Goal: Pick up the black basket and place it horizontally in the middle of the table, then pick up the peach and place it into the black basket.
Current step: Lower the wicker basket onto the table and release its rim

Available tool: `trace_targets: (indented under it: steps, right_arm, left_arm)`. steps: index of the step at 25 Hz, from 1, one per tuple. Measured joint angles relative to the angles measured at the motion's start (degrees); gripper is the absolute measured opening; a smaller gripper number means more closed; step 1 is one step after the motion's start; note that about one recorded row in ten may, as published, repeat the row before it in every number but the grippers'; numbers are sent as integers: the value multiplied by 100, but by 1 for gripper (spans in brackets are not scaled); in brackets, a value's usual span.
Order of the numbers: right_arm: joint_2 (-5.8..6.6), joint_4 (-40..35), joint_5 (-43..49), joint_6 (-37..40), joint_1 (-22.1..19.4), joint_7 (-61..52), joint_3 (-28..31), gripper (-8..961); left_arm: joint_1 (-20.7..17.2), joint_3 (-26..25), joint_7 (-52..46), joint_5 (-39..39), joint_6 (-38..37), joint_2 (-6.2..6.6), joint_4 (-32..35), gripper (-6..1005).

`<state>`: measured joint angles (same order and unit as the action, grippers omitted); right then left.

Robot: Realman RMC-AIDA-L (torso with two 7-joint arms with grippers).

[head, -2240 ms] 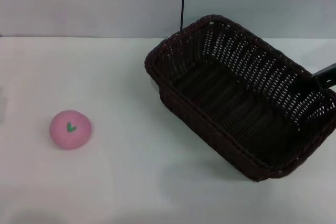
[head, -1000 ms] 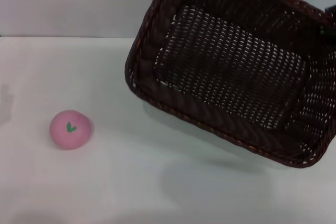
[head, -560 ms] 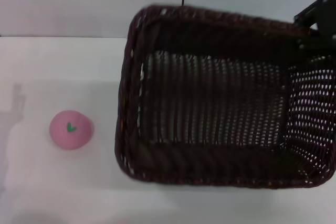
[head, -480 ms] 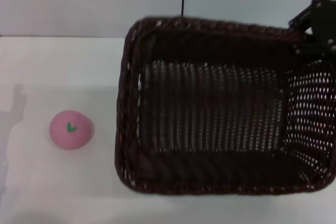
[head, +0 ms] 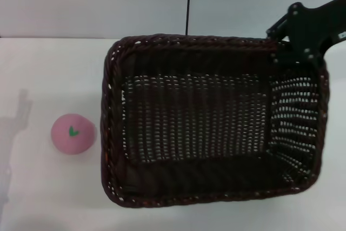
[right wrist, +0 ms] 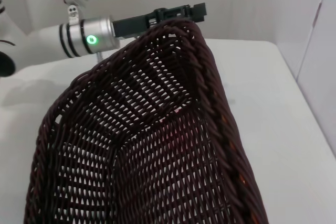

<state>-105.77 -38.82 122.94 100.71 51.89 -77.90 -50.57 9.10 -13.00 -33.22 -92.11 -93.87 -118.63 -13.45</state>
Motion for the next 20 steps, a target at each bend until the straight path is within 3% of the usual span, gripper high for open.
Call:
trace_targets:
  steps: [8, 20]
  right_arm:
    - [-46, 524, 16, -388, 236, 281, -124, 165]
    - [-295, 542, 319, -896, 139, 232, -287, 168]
  left_arm:
    - [-117, 168, 0, 0, 4, -8, -66, 753]
    - [-341, 218, 0, 0, -29, -11, -144, 753]
